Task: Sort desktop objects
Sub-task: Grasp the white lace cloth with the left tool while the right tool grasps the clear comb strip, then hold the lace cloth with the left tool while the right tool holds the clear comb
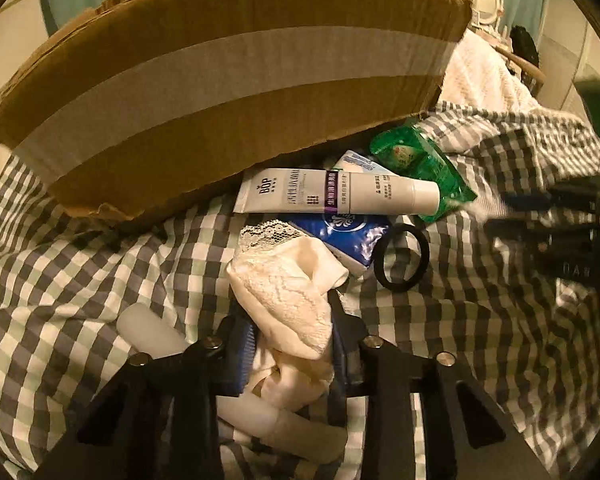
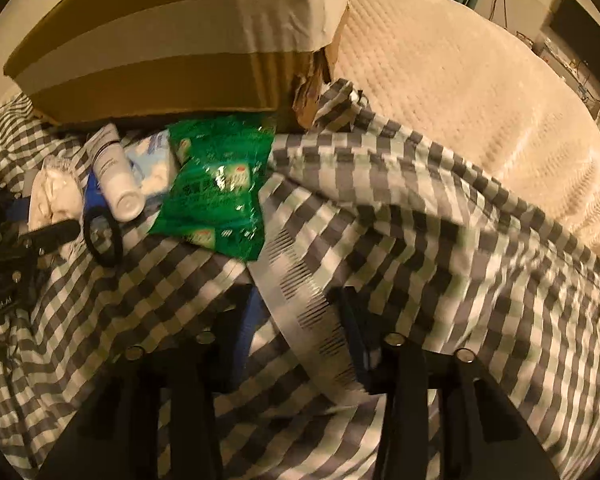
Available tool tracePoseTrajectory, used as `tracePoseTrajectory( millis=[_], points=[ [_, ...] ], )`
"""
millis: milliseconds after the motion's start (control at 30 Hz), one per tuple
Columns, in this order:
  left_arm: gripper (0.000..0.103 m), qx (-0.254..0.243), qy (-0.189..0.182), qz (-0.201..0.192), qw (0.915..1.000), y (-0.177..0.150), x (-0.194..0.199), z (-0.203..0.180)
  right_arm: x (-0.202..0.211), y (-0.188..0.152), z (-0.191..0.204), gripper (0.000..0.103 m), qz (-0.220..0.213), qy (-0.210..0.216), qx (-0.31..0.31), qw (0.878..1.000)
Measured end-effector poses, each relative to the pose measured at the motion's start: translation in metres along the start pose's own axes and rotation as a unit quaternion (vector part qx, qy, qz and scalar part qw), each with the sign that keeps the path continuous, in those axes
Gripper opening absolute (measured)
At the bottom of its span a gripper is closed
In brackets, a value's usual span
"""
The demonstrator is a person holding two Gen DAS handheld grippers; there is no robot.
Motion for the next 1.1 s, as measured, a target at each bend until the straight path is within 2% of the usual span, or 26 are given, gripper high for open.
tracePoseTrajectory(
  millis=[133, 233, 433, 600, 800, 900, 933, 967, 1100],
  points=[
    [0.030, 0.018, -0.018, -0.006, 0.9997, -0.005, 0.011, 0.006, 0.008, -0.016, 0.010, 0.026, 0.022, 0.000, -0.018, 1.000],
    [0.030, 0.027, -0.031, -0.011, 0.9991, -0.007, 0.018, 0.011, 0.017, -0.031, 0.018, 0.013, 0.043, 0.014, -0.047, 0.998],
    [0.030, 0.043, -0.054, -0.020, 0.9974, -0.003, 0.031, 0.028, 0.026, -0.053, 0.037, 0.012, 0.059, 0.022, -0.055, 0.997],
    [0.030, 0.052, -0.066, -0.018, 0.9963, 0.006, 0.024, 0.020, 0.023, -0.059, 0.034, 0.012, 0.054, 0.021, -0.082, 0.995],
    [0.030, 0.062, -0.073, -0.010, 0.9954, 0.008, 0.017, 0.024, 0.009, -0.059, 0.022, 0.012, 0.039, 0.033, -0.133, 0.990],
    [0.030, 0.062, -0.073, -0.011, 0.9953, 0.008, 0.017, 0.024, 0.007, -0.065, 0.021, 0.012, 0.030, 0.026, -0.148, 0.988],
    [0.030, 0.061, -0.073, -0.012, 0.9954, 0.008, 0.017, 0.023, 0.009, -0.070, 0.022, 0.010, 0.025, 0.020, -0.152, 0.988],
    [0.030, 0.061, -0.072, -0.012, 0.9955, 0.008, 0.017, 0.023, 0.010, -0.063, 0.032, 0.004, 0.023, 0.016, -0.153, 0.988],
    [0.030, 0.060, -0.072, -0.017, 0.9954, 0.007, 0.020, 0.024, 0.030, -0.083, 0.034, 0.003, 0.001, 0.032, -0.183, 0.983]
  ],
)
Point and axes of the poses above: each gripper's, at about its wrist camera, not at the fingertips, and x roughly against the way its jaws point, z to its left, y to its top, the point moved 4 cm from there along -x, roughly the way its jaws point, and after that the axes turned 7 degrees about z, right-handed, at the moved point
